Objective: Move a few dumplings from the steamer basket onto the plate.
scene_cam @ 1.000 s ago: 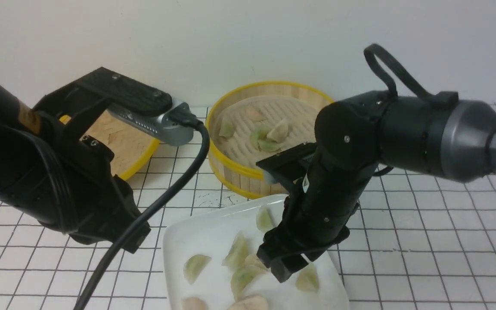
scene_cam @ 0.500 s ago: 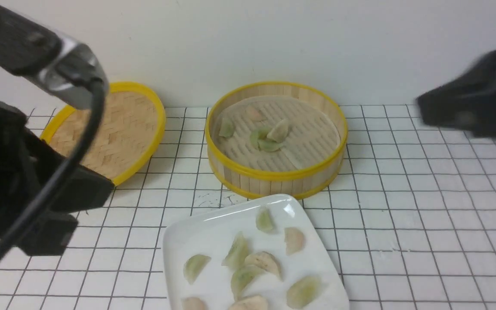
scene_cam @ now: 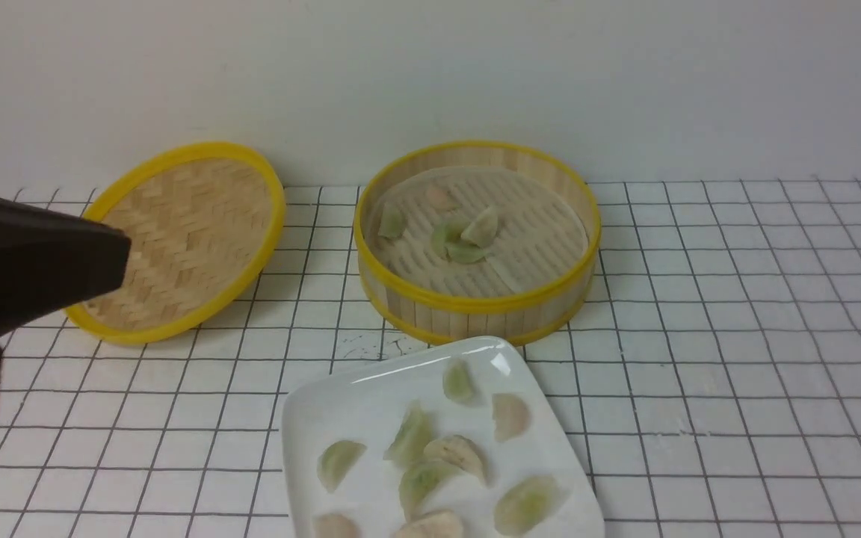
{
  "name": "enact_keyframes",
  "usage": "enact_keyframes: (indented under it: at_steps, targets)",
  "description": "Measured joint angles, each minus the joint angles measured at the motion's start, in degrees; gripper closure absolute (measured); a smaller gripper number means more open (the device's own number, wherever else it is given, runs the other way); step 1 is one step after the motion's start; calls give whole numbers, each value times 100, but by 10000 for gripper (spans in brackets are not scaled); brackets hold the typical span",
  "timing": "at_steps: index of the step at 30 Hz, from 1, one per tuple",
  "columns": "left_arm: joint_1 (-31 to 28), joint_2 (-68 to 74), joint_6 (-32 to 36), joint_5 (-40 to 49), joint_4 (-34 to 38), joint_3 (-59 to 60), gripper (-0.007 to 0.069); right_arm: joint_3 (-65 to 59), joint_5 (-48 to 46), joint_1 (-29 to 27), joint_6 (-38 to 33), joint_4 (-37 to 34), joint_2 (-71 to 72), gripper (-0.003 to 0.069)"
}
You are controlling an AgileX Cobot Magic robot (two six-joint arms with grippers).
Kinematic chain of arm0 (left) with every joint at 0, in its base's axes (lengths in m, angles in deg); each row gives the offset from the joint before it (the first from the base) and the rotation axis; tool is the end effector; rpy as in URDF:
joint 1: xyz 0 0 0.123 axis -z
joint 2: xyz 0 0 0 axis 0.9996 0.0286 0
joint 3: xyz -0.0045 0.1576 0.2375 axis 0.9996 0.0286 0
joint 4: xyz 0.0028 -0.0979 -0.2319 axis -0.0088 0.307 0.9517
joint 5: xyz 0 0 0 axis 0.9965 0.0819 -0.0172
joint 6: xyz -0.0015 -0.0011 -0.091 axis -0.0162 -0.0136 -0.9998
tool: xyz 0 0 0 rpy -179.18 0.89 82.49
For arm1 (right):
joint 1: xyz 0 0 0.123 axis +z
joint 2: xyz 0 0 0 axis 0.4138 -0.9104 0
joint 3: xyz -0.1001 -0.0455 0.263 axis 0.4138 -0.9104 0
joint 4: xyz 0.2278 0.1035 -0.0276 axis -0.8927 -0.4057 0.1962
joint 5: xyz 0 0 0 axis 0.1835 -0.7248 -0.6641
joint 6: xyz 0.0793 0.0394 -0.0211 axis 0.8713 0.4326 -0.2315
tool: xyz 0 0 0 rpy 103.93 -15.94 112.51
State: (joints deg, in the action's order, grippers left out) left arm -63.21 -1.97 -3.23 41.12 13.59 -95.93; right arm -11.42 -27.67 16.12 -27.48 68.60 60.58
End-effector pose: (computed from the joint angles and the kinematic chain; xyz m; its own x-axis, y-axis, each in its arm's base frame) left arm 0.1043 -0.0737 0.4378 -0.4715 0.2208 -0.8538 0.6018 0.7882 -0.1285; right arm 0.0047 -0.0227 0.3430 0.0218 0.3095 -0.9506 -0.4853 0.8346 0.2606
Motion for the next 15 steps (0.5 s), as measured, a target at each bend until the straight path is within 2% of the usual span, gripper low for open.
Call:
enact_keyframes:
  at_steps: [5, 11, 15]
  targets:
    - [0, -407, -134, -412, 59, 363, 631, -30, 151, 0, 11, 58, 0, 672]
    - [0, -1983, -261, -1606, 127, 1528, 631, -30, 193, 5, 28, 64, 5, 672]
    - [0, -2596, -302, -1942, 139, 1987, 631, -35, 200, 5, 32, 64, 5, 672]
